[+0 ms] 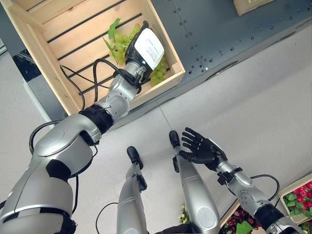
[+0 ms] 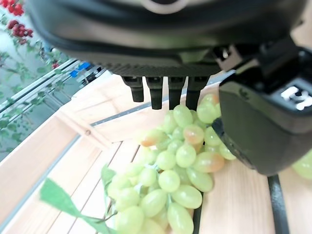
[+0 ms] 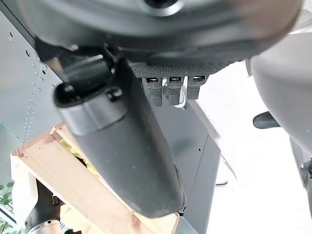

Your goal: Pick up the fruits from the basket on one side to the basket on the other side

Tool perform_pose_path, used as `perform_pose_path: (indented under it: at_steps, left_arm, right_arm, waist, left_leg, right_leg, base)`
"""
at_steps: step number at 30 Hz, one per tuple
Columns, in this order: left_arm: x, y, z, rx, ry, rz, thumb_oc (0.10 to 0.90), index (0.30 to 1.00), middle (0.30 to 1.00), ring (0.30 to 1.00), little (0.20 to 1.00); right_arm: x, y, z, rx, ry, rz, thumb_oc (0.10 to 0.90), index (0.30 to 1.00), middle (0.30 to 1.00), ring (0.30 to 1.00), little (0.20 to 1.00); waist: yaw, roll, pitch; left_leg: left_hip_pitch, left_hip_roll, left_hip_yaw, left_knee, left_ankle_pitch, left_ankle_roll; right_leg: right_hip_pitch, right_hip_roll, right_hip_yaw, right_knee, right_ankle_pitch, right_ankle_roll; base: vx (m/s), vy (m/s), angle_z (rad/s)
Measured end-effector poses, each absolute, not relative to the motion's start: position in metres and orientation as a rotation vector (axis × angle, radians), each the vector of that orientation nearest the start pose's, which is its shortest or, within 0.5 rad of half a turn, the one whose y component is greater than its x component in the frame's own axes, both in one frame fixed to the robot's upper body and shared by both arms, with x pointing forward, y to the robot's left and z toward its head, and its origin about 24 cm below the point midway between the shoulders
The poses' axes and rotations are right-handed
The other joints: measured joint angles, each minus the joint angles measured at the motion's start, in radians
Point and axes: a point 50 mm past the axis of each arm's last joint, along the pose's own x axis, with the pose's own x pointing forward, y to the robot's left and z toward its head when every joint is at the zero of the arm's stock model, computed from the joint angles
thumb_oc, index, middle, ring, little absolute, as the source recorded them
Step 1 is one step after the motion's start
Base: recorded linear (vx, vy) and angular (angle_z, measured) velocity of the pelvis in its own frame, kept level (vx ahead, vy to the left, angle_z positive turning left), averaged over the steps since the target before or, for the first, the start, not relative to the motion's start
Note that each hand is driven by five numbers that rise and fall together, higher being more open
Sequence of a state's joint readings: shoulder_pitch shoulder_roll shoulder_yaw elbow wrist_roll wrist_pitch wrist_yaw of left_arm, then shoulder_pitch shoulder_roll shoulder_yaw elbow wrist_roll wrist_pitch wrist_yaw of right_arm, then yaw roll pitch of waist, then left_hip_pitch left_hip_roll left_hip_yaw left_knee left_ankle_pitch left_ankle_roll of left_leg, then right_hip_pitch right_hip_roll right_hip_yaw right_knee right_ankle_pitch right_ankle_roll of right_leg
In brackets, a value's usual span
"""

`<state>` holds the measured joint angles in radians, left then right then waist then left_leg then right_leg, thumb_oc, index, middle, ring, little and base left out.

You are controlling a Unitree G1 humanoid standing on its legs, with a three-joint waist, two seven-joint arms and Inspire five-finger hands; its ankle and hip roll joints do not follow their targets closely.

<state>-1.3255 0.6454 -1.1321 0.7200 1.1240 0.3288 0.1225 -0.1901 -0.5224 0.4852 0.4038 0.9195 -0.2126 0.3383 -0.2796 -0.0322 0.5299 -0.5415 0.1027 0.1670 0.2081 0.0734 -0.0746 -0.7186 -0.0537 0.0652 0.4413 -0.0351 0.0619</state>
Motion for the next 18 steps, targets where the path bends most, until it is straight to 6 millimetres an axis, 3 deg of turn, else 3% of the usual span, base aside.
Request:
perform_pose_path:
  at_steps: [10, 18]
  left_arm:
    - [0.4043, 0.1363, 0.2568, 2.449, -0.538, 0.289, 0.8, 0.9, 0.9, 0.9, 0.9]
    - [0.4058, 0.1411, 0.2559, 2.458, -0.546, 0.293, 0.8, 0.9, 0.9, 0.9, 0.9]
  right_arm:
    - [0.2624, -0.1807, 0.0049, 0.3, 0.189, 0.469, 0.8, 0.9, 0.9, 0.9, 0.9]
    - [0.2614, -0.1809, 0.0044, 0.327, 0.19, 0.462, 0.8, 0.9, 0.9, 0.9, 0.9]
  waist:
    - [0.03, 0.008, 0.001]
    - [0.028, 0.008, 0.001]
  left_leg:
    - [0.01, 0.003, -0.025, -0.014, 0.014, -0.008]
    - [0.012, 0.003, -0.026, -0.014, 0.014, -0.007]
  right_leg:
    - [0.013, 0.003, -0.026, 0.003, -0.009, -0.004]
    - [0.017, 0.001, -0.027, 0.001, -0.007, -0.008]
  base:
    - [-0.01, -0.012, 0.06]
    - [0.0, 0.0, 0.0]
